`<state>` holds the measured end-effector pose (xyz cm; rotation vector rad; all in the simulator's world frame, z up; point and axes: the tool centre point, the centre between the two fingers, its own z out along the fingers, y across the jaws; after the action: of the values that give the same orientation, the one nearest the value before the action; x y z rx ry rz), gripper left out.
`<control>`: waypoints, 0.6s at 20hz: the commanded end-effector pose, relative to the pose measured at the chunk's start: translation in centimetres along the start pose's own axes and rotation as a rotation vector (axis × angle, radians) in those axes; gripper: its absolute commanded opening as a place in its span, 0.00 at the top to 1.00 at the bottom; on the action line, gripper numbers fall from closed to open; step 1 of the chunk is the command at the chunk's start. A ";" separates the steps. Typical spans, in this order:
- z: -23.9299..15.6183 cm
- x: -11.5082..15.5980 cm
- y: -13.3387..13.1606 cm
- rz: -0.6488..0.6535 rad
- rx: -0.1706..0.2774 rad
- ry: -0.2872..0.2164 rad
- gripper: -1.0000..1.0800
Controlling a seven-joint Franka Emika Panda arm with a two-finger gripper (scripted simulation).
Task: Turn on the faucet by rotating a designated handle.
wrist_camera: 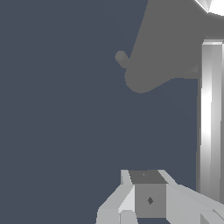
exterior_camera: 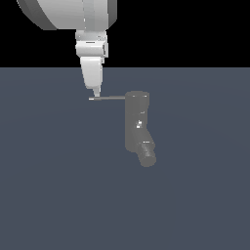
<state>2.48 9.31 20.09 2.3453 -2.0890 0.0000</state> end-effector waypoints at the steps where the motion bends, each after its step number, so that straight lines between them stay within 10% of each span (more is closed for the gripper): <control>1: 0.0 0.0 0.6 0.000 0.000 0.000 1.00; 12: 0.0 0.1 3.8 0.000 0.000 0.000 1.00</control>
<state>-0.68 9.04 20.10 2.3508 -2.0881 0.0015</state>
